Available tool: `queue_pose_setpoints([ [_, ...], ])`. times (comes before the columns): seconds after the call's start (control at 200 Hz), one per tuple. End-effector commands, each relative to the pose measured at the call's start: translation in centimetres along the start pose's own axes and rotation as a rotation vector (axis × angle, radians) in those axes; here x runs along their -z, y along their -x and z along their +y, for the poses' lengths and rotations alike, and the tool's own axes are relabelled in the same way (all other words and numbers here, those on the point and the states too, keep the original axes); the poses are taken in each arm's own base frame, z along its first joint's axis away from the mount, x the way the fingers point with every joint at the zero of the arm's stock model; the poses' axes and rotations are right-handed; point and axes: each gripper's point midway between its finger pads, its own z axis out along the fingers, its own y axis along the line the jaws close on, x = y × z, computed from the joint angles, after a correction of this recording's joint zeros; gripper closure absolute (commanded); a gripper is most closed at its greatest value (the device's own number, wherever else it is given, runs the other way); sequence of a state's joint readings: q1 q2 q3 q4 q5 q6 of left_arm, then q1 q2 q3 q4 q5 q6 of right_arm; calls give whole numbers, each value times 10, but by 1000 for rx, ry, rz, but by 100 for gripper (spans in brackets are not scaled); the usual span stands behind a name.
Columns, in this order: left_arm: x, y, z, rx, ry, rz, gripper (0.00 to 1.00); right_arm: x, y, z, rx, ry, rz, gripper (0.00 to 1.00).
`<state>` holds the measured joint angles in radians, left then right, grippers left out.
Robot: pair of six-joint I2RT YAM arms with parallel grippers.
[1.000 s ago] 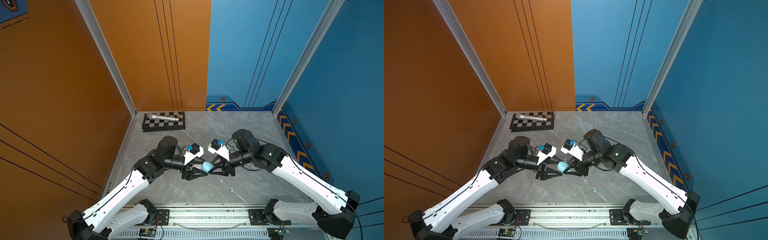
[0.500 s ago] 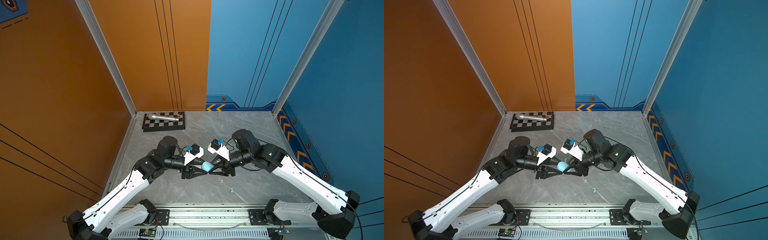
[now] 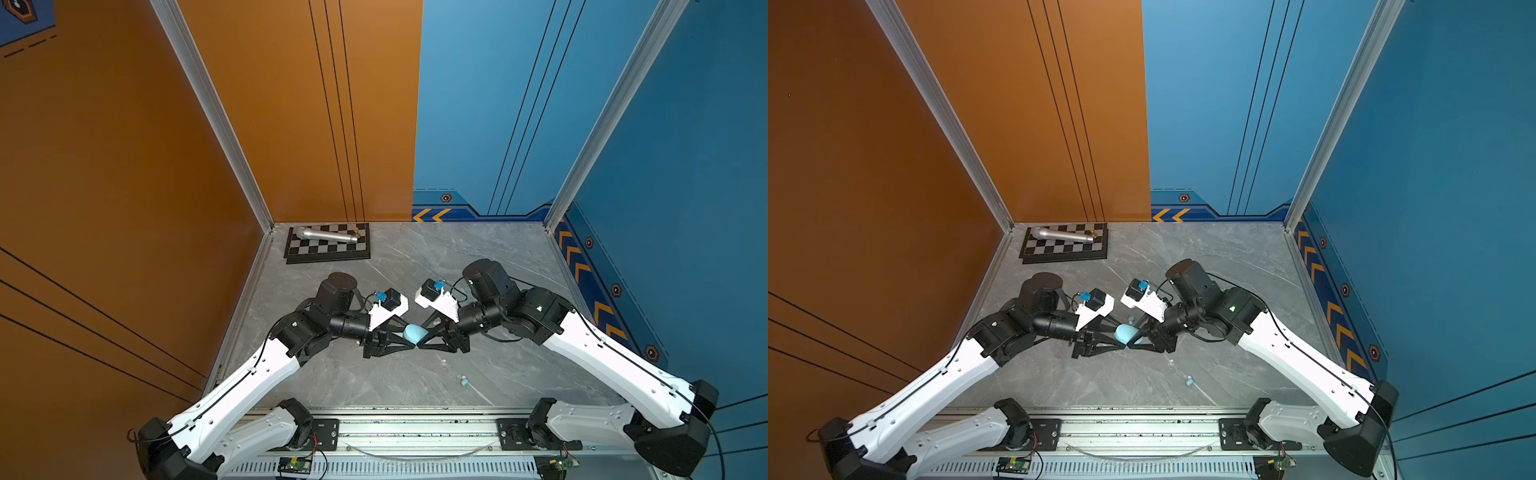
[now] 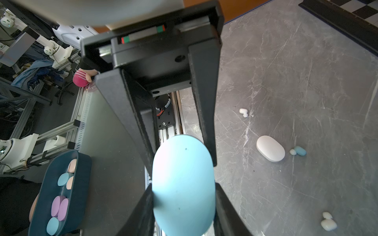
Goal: Insert wireless bluetooth earbuds into charging case
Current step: Open the charging case.
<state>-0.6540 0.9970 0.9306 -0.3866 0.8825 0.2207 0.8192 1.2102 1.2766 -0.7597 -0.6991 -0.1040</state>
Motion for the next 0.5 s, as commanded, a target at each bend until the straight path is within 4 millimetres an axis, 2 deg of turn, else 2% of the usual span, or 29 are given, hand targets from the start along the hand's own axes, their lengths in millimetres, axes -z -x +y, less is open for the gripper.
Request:
queue_pose_setpoints([
  [0.0,-2,0,2,-5,9,7,100,2,12,-7,-33,-39,-28,80],
  [0.285,0,2,-1,3,4,0,100,6,15,-24,-51,-112,-75,51],
  [0.496,2,3,-1,5,7,-5,100,12,17,-34,-57,-167,-101,43],
])
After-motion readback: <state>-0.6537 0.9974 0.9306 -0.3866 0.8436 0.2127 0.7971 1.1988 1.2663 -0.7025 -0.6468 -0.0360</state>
